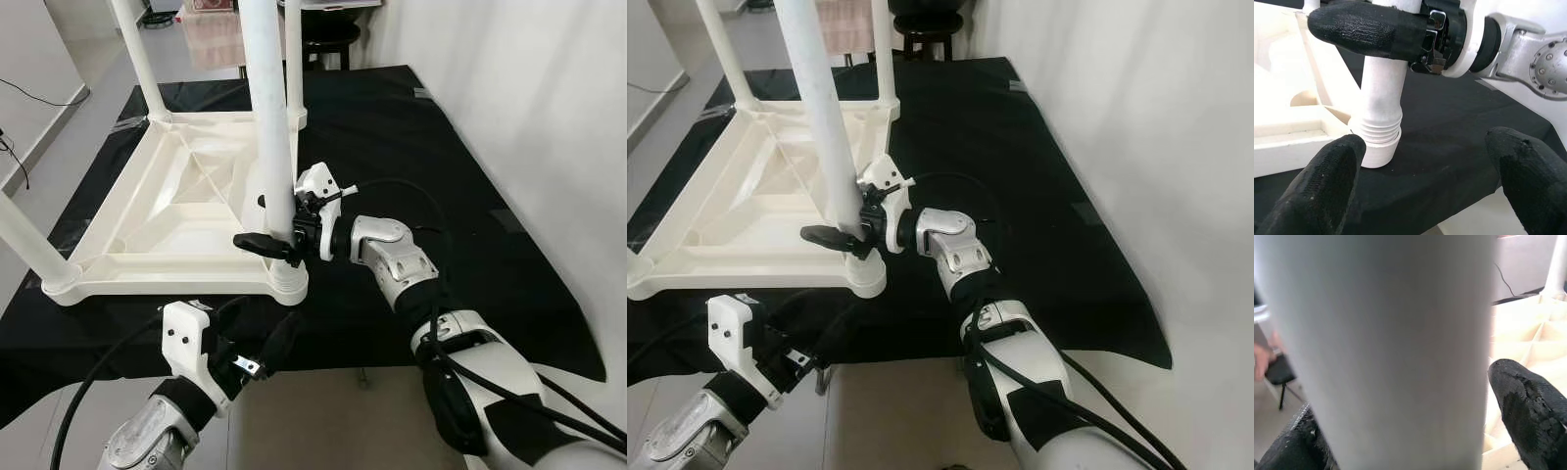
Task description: Building children table
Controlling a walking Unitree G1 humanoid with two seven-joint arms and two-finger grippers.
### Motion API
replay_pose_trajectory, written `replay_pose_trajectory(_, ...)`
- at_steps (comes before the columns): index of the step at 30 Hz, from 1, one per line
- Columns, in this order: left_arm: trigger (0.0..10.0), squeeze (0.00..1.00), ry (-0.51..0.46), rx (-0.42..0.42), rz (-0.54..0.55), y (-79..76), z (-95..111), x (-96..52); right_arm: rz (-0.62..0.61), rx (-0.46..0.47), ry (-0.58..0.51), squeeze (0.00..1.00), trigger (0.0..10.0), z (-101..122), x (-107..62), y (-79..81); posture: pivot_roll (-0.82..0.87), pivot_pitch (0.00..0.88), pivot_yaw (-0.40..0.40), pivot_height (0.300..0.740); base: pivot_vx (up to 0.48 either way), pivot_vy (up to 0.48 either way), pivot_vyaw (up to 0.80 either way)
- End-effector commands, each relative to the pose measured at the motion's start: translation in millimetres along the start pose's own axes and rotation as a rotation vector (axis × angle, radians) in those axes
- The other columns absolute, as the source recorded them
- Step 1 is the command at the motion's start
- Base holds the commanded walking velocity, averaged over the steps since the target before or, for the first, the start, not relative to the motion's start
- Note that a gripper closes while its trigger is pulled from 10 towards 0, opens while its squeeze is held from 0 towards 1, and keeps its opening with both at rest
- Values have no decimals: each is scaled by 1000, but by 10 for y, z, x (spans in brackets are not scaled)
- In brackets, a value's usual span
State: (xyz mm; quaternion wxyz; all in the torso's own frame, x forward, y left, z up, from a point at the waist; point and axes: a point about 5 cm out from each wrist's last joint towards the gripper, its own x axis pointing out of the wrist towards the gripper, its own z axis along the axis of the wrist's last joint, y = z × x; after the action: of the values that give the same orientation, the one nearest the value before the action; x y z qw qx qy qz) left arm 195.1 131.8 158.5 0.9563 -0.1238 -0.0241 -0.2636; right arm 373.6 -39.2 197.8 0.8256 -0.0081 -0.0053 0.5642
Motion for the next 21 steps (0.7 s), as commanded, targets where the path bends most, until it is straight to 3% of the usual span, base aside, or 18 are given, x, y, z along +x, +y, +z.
replay_pose_trajectory(1,10000,0,10,12,4,2,19,-41,11,79,-52,0,10000,-38,45,45,71,133,11,740,0,0,0)
replay_pose_trajectory(2,10000,0,11,11,6,5,28,-57,5,111,-59,0,10000,-120,19,57,76,141,19,740,0,0,0)
replay_pose_trajectory(5,10000,0,14,9,6,11,35,-72,25,87,-32,0,10000,-204,-7,87,70,146,26,740,0,0,0)
replay_pose_trajectory(6,10000,0,17,6,5,18,40,-83,47,65,-13,0,2078,-254,-15,110,71,149,31,740,0,0,0)
replay_pose_trajectory(7,10000,0,19,4,3,24,43,-90,65,41,3,0,2078,-278,-16,125,71,147,34,740,0,0,0)
replay_pose_trajectory(8,10000,0,23,4,1,29,46,-91,66,5,34,0,0,-301,-16,126,75,150,37,740,0,0,0)
replay_pose_trajectory(14,10000,0,26,3,1,35,52,-92,39,-43,60,0,0,-306,-21,98,77,155,37,740,0,0,0)
replay_pose_trajectory(21,10000,0,24,3,4,30,62,-100,-92,-162,78,0,0,-186,-43,-16,68,157,33,740,0,0,0)
